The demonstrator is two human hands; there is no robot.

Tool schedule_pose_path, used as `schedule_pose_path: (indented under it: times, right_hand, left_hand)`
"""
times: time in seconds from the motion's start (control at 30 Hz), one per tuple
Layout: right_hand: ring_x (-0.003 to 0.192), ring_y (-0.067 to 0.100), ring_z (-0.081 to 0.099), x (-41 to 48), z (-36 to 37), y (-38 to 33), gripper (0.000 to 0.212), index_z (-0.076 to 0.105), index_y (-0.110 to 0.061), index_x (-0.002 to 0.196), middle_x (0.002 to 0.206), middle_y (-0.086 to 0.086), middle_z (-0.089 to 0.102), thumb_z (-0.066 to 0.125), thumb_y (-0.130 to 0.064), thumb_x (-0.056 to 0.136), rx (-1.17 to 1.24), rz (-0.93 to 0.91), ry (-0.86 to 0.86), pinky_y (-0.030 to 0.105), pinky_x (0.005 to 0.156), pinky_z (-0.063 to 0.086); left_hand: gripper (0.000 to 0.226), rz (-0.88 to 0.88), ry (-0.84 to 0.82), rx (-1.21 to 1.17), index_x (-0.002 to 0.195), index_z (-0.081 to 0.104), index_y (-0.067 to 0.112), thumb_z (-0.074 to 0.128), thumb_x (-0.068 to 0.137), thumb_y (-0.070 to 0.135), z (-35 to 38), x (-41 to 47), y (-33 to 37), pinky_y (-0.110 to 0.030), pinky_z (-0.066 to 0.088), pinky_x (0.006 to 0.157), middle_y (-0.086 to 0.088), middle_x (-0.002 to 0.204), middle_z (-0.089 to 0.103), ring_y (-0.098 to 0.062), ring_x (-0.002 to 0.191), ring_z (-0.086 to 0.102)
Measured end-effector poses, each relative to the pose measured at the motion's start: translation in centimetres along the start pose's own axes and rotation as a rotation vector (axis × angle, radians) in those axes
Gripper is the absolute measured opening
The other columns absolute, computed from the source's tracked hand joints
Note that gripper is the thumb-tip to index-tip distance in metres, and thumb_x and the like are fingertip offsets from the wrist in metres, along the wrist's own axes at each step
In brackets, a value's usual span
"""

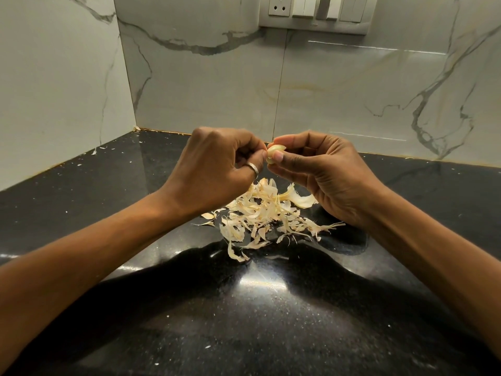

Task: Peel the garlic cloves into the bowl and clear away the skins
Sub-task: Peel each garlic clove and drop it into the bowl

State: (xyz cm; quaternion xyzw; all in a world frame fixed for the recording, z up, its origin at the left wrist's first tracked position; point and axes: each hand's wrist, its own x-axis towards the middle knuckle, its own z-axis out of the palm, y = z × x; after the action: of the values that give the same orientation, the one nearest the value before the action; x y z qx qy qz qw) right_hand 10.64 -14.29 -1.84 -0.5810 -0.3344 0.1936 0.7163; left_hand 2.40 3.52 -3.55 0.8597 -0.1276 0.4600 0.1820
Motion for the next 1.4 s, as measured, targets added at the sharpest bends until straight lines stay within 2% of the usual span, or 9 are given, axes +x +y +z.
schedule_pose_path:
  times: [0.53, 0.63, 0.7, 0.8, 0.97, 1.07, 1.13, 1.27, 1.4]
  right_hand:
    - [0.101, 0.028, 0.074, -0.22, 0.35, -0.40, 0.039, 0.066, 0.005, 0.113, 0.107, 0.019, 0.075, 0.063, 0.007, 0.074, 0.136, 0.038, -0.075, 0.032, 0.087, 0.061]
    - [0.098, 0.026, 0.075, -0.26, 0.34, -0.56, 0.036, 0.065, 0.004, 0.115, 0.105, 0.018, 0.076, 0.058, 0.010, 0.080, 0.172, 0.039, -0.073, 0.031, 0.087, 0.061]
    - [0.097, 0.026, 0.075, -0.27, 0.31, -0.62, 0.033, 0.064, 0.005, 0.116, 0.105, 0.018, 0.076, 0.054, 0.013, 0.086, 0.188, 0.050, -0.072, 0.032, 0.087, 0.061]
    - [0.097, 0.027, 0.075, -0.26, 0.27, -0.76, 0.032, 0.063, 0.006, 0.118, 0.107, 0.020, 0.075, 0.056, 0.008, 0.087, 0.209, 0.062, -0.068, 0.032, 0.087, 0.061]
    - [0.092, 0.024, 0.076, -0.22, 0.22, -0.95, 0.023, 0.064, 0.006, 0.113, 0.101, 0.018, 0.076, 0.058, 0.002, 0.091, 0.261, 0.082, -0.030, 0.027, 0.082, 0.062]
    - [0.091, 0.024, 0.076, -0.11, 0.16, -0.91, 0.023, 0.062, 0.009, 0.116, 0.099, 0.019, 0.076, 0.058, 0.001, 0.094, 0.308, 0.099, 0.013, 0.028, 0.082, 0.062]
    - [0.089, 0.022, 0.076, -0.15, 0.13, -0.91, 0.021, 0.063, 0.007, 0.114, 0.097, 0.017, 0.076, 0.059, -0.001, 0.094, 0.313, 0.104, 0.031, 0.026, 0.079, 0.063]
    - [0.085, 0.017, 0.074, -0.26, 0.08, -0.95, 0.015, 0.066, 0.002, 0.108, 0.094, 0.012, 0.076, 0.060, -0.005, 0.096, 0.278, 0.108, 0.044, 0.022, 0.074, 0.061]
    - [0.083, 0.015, 0.074, -0.22, 0.15, -0.90, 0.014, 0.067, 0.000, 0.107, 0.093, 0.011, 0.077, 0.060, -0.005, 0.096, 0.261, 0.109, 0.045, 0.020, 0.075, 0.061]
  left_hand:
    - [0.013, -0.064, 0.030, 0.008, 0.090, 0.073, 0.014, 0.067, 0.091, 0.026, -0.16, 0.33, -0.18, -0.029, 0.053, 0.060, 0.004, 0.074, 0.069, -0.008, 0.064, 0.064]
    - [0.012, -0.075, 0.051, -0.019, 0.096, 0.073, 0.012, 0.070, 0.089, 0.023, -0.35, 0.38, -0.08, -0.026, 0.054, 0.063, 0.003, 0.079, 0.071, -0.009, 0.068, 0.066]
    - [0.021, -0.072, 0.050, -0.033, 0.107, 0.071, 0.012, 0.070, 0.088, 0.021, -0.50, 0.48, 0.05, -0.021, 0.056, 0.069, 0.005, 0.087, 0.072, -0.007, 0.074, 0.068]
    - [0.024, -0.058, 0.042, -0.038, 0.113, 0.071, 0.013, 0.067, 0.089, 0.016, -0.54, 0.49, 0.03, -0.013, 0.055, 0.075, 0.003, 0.090, 0.074, -0.001, 0.076, 0.068]
    - [0.015, -0.056, 0.059, -0.040, 0.103, 0.075, 0.013, 0.071, 0.091, 0.021, -0.39, 0.34, 0.24, -0.022, 0.055, 0.068, 0.004, 0.080, 0.072, -0.008, 0.076, 0.066]
    - [0.015, -0.053, 0.064, -0.023, 0.103, 0.075, 0.013, 0.068, 0.090, 0.013, -0.35, 0.35, 0.23, -0.014, 0.055, 0.072, 0.005, 0.083, 0.072, -0.005, 0.072, 0.066]
    - [0.018, -0.047, 0.055, -0.025, 0.104, 0.075, 0.014, 0.066, 0.089, 0.010, -0.40, 0.33, 0.22, -0.008, 0.053, 0.074, 0.008, 0.087, 0.071, 0.004, 0.073, 0.065]
    - [0.015, -0.044, 0.060, -0.050, 0.099, 0.077, 0.014, 0.067, 0.088, 0.009, -0.41, 0.31, 0.23, -0.011, 0.055, 0.074, 0.005, 0.088, 0.075, -0.005, 0.075, 0.068]
    - [0.015, -0.064, 0.059, -0.087, 0.103, 0.077, 0.014, 0.075, 0.088, 0.012, -0.31, 0.37, 0.21, -0.008, 0.054, 0.073, 0.008, 0.088, 0.074, 0.000, 0.077, 0.069]
